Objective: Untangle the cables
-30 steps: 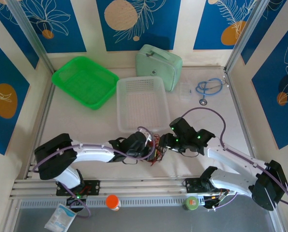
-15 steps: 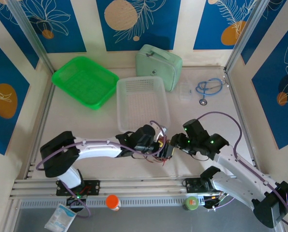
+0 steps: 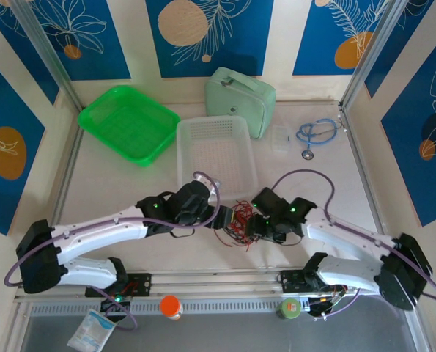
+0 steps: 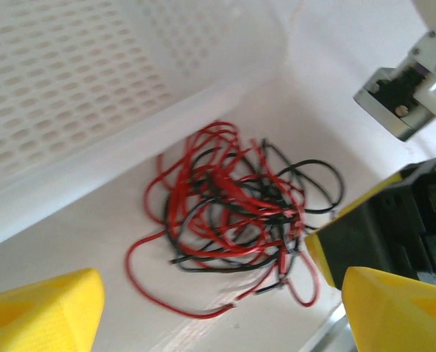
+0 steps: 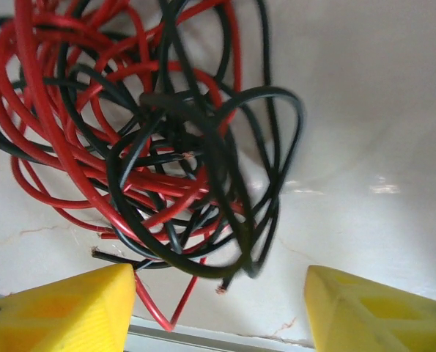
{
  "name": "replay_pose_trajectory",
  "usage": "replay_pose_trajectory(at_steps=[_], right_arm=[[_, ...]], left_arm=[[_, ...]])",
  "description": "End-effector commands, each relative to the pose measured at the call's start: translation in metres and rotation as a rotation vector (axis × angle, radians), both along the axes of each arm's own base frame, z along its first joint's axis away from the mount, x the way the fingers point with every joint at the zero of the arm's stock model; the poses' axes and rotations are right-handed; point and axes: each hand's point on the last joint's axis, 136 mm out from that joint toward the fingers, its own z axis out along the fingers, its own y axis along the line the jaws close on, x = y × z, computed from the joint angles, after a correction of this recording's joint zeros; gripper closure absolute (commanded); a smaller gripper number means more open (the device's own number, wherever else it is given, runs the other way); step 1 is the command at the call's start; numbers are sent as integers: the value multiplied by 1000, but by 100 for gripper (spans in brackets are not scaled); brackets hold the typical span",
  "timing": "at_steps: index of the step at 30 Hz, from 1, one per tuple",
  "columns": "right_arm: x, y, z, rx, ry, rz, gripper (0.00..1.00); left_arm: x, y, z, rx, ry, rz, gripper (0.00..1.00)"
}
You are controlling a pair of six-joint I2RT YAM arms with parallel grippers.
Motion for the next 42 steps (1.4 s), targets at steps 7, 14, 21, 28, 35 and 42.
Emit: replay_pose_trajectory(at_steps=[7,14,21,28,35,42], right_arm=[[34,6,-13,-118,-88,-62,41],[43,-4,-7,-2,-167,-40,85],[24,-26,21,175,-180,-53,100],[6,-43,63,337,-178,-89,100],[8,-38,93,438,-206,-66,100],[12,-39,108,483,-247,-81,100]], left_arm=[[-5,0,-9,-28,9,-43,16],[-10,-22,-29,-96,26,-131,17],[-15,-50,-31,-161,34,-234,17],[-12,-84,-29,-223,42,-317,16],[-9,-130,0,-416,47,-399,15],[-7,-153,-10,-438,98,-426,22]])
